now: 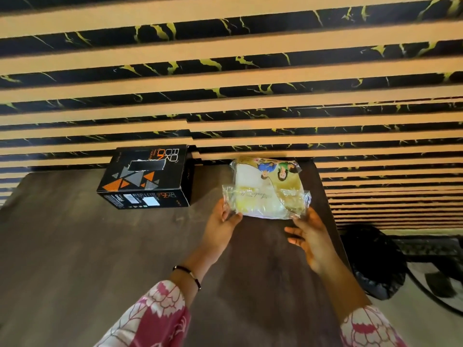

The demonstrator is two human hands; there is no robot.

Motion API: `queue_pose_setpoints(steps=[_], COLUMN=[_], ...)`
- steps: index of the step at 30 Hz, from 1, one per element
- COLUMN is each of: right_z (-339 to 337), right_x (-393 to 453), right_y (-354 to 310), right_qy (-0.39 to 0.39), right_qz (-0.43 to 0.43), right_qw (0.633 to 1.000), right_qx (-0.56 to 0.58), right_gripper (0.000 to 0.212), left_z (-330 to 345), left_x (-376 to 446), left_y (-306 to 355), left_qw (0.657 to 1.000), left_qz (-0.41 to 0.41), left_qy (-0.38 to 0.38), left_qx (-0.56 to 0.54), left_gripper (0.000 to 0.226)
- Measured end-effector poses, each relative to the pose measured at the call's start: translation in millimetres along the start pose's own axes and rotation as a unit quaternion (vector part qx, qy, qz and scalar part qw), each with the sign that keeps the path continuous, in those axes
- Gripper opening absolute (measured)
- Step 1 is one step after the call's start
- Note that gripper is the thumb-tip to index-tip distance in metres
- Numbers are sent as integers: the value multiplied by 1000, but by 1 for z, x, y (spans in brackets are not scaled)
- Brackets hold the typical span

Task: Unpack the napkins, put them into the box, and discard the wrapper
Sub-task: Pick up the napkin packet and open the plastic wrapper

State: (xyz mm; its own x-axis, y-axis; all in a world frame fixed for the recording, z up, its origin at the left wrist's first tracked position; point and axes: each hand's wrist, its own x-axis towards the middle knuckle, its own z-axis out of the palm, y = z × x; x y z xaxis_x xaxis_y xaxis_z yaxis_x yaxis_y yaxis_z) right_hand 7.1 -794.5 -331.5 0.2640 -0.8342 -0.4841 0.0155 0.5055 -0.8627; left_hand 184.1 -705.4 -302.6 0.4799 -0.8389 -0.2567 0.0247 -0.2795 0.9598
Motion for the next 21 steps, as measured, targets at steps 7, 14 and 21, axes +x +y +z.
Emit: queue_pose_setpoints(steps=[7,14,21], right_z=[8,44,82], right_x=[-67,-160,-229], right_y=[34,87,144], right_qy=[-11,1,41], right_qz=[5,29,37], right_qw=[999,997,996], right_qx=[-41,-66,-64], right_gripper=[45,46,49], left_z=[-39,-106,-173], left_x=[-54,-136,-201], left_y=[-16,-52,-88], left_qw=[999,998,996], left_qz=[-2,-30,-70], left_qy=[-48,-51,-54], left_qx=[-3,-28,-34], left_gripper=[39,41,58])
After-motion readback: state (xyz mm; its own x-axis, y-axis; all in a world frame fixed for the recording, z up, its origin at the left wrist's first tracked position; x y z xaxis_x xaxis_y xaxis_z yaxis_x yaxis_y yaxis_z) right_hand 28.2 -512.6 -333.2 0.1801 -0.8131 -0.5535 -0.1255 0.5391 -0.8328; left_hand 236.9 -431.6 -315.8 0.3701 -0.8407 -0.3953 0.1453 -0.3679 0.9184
